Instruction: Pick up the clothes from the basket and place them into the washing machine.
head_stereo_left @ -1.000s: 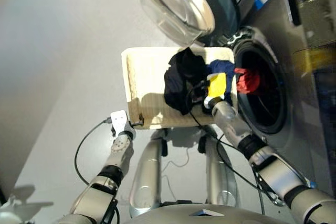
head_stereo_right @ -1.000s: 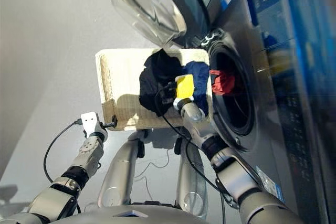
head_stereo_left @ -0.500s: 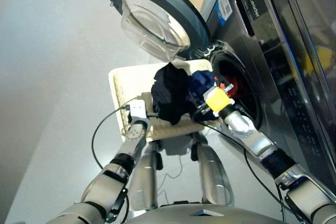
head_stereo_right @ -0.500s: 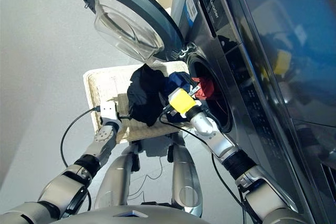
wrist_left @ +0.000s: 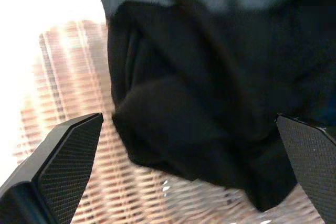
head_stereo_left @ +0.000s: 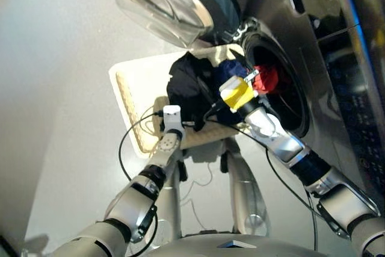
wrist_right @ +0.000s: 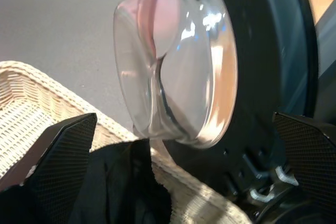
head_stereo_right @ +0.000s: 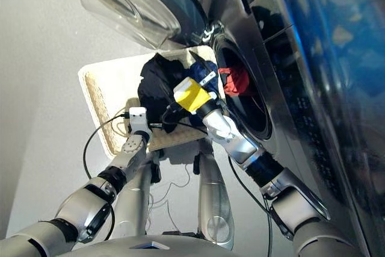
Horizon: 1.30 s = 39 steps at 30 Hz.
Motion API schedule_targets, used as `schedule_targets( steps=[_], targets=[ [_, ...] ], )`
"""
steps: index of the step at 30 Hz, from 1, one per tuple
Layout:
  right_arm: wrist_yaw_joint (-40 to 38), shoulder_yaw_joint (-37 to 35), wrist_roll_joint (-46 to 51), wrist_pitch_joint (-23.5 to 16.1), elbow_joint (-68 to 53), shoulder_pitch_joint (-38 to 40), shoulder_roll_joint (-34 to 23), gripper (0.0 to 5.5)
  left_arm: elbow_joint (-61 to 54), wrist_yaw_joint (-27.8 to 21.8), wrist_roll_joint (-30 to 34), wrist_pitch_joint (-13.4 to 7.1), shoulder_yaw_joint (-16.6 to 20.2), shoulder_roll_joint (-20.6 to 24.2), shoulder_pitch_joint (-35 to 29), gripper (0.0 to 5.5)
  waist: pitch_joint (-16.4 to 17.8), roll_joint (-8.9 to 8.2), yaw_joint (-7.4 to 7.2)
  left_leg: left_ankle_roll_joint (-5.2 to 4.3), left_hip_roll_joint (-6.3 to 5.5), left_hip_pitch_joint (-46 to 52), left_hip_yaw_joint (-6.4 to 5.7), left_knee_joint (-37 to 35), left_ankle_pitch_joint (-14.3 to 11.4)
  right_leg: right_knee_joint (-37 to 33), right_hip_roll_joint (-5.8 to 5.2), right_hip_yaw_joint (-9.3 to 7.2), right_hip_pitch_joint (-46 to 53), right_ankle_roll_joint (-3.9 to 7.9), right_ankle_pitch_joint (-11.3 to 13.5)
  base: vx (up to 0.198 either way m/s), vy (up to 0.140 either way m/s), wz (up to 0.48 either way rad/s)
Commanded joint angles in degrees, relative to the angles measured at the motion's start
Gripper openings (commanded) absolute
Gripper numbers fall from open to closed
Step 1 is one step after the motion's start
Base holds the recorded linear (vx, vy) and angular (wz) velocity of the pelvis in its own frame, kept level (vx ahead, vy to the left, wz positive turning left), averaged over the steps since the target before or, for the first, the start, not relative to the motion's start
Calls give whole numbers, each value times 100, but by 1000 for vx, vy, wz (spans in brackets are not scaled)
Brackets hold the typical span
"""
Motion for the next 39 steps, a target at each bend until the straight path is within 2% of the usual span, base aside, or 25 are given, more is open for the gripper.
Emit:
schedule_targets(
  steps=[1, 4, 5, 6, 8, 12, 20, 27, 33, 39],
  targets=[
    [-175, -45, -296, -322, -886, -62, 206, 550, -46, 89, 88, -20, -26, -38, 0, 550, -86, 73, -171, -3, 329, -719, -365, 761, -182, 1021, -57, -99, -341, 380, -760, 0, 0, 0],
    [-227, -75, -265, -342, -916, -158, 272, 550, -30, 140, 123, 20, -33, 5, -89, 550, -113, 73, -186, 40, 426, -1096, -435, 1193, -357, 1378, -4, -79, -702, 337, -882, 0, 0, 0],
    [-240, -75, -245, -343, -887, -188, 303, 550, 5, 149, 181, 50, -53, 18, -126, 416, -129, 77, -193, 46, 445, -1191, -455, 1288, -397, 1461, 22, -72, -797, 325, -931, 0, 0, 0],
    [-242, -70, -244, -345, -848, -218, 318, 550, 11, 147, 249, 59, -70, 56, -171, 321, -133, 73, -203, 59, 449, -1269, -465, 1379, -441, 1572, 47, -52, -906, 325, -956, 0, 0, 0],
    [-242, -78, -220, -345, -786, -241, 343, 550, 4, 164, 281, 73, -61, 122, -240, 0, -144, 47, -207, 83, 480, -1411, -472, 1569, -529, 1717, 85, -35, -1040, 305, -1022, 0, 0, 0],
    [-222, -103, -280, -314, -668, -117, 336, 550, -171, 155, 150, 20, 15, 194, -271, 0, -192, 42, -218, 92, 486, -1495, -499, 1717, -605, 1870, 84, -66, -1134, 272, -1097, 0, 0, 0],
    [-49, -206, -342, -327, -492, 301, 253, 550, -581, 60, -208, -168, 132, 271, -102, 0, -516, 89, -202, 38, 407, -993, -456, 1041, -445, 1410, 11, -141, -745, 306, -984, 0, 0, 0],
    [227, -42, -219, -385, -252, 758, 228, 550, -400, -58, -363, -287, 353, 262, -105, 0, -628, 43, -210, -146, 224, 143, -320, 18, -100, 658, -87, -174, 301, 404, -741, 0, 0, 0],
    [424, 59, -331, -318, 153, 1188, 220, 550, -747, -208, -610, -433, 467, 339, 61, 0, -659, 46, -172, -224, 22, 1045, -231, -751, 177, -42, -161, -215, 1229, 509, -514, 0, 0, 0],
    [535, 127, -416, -248, 458, 1405, 240, 550, -1146, -338, -734, -488, 466, 420, 231, 0, -585, 87, -162, -263, -109, 1574, -132, -1271, 433, -481, -191, -277, 1736, 568, -360, 0, 0, 0]
  ],
)
